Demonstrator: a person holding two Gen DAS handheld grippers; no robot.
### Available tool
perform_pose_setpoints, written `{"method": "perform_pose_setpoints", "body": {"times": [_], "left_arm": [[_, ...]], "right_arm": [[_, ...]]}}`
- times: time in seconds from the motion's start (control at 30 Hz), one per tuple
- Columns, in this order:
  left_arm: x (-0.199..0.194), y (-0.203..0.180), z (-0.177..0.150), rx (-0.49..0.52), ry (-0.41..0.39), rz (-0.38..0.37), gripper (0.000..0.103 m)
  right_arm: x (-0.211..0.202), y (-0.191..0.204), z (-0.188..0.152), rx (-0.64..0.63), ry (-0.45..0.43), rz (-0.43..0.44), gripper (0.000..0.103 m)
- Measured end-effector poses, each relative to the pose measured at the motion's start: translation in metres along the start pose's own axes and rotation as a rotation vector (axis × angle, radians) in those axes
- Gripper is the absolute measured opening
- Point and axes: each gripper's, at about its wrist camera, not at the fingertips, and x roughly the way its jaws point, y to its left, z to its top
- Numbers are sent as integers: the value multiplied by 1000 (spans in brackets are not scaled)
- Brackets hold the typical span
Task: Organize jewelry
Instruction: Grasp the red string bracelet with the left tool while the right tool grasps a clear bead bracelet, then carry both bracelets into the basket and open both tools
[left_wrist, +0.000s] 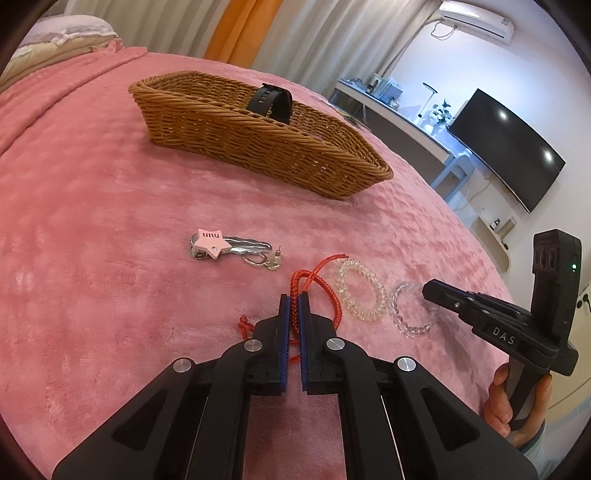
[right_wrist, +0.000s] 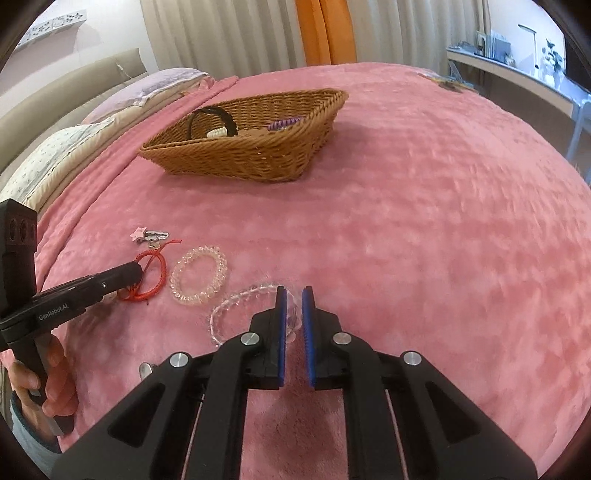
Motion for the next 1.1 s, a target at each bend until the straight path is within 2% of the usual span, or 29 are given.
{"method": "perform_pose_setpoints", "body": {"times": [0.13,0.37,0.4,0.43,0.47,0.53,0.57,0.63,0.83,1.1], "left_arm": [[0,-2,-1,3,2,-1,3],[0,-4,-1,7,-1,1,3],[0,-4,-1,9,-1,2,3],[0,-5,-1,11,-2,4,3],[0,-6,-1,12,-3,5,3],[0,-6,-1,15,-4,12,3],[0,-7,-1,16,-6,13,3],[0,-7,-1,16,-5,13,3],[-2,-9,-1,28,-19,15,3],[-17,-18,-2,63,-92,49,2]], "right_arm": [[-1,-2,-2,3,-4,-8,42],[13,13,-6,-64,41,-66,42],[14,17,-7,-82,42,-79,42],[14,20,-8,-97,45,-87,36],[14,23,-9,-115,49,-98,35],[13,28,-10,-138,44,-117,22],[13,30,-11,-146,43,-111,19],[12,31,-11,-157,43,-100,6],[3,36,-12,-180,-5,-93,6],[-18,33,-8,-147,-88,-59,6]]}}
